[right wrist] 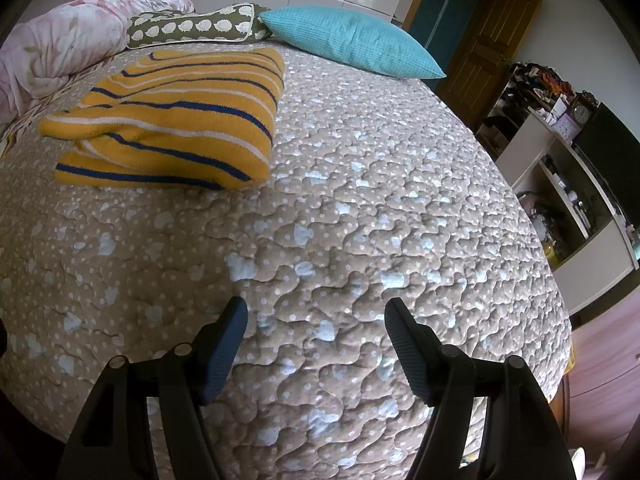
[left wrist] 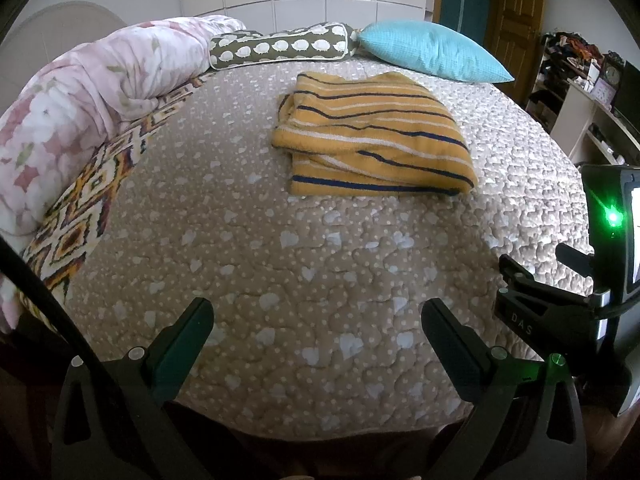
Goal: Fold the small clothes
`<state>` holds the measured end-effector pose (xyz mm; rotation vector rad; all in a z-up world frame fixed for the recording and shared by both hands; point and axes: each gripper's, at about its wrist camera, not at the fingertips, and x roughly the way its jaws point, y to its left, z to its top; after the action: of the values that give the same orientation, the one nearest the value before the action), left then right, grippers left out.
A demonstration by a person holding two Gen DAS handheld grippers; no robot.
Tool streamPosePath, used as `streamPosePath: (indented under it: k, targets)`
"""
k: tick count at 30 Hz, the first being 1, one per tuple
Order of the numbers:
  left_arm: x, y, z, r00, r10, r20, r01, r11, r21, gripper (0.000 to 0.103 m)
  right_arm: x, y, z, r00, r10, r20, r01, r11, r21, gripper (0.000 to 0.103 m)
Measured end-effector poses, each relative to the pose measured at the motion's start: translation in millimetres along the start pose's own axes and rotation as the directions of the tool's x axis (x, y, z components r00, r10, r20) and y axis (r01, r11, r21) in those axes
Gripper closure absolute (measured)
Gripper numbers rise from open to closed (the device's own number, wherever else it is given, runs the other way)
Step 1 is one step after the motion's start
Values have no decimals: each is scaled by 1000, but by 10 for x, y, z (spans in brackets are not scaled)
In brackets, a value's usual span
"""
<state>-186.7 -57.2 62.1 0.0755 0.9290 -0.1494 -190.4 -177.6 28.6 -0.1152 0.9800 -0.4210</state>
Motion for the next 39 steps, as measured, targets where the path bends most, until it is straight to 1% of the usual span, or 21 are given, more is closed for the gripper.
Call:
streamPosePath:
  k: [22, 28, 39]
  targets:
    - [54, 30, -30, 1000, -10, -17, 10, 1000, -3, 0, 3, 25, -42, 1000, 6, 3, -6, 1000, -7, 25]
    - [52, 32, -26, 1000, -9, -18, 9, 1000, -3, 0, -4, 55, -35, 1000, 5, 12, -5, 1000, -25, 25]
    - [83, 33, -44, 1000, -4, -26, 4, 1000, -7, 0, -28, 58, -35, 999, 25, 22, -24, 999, -22, 23]
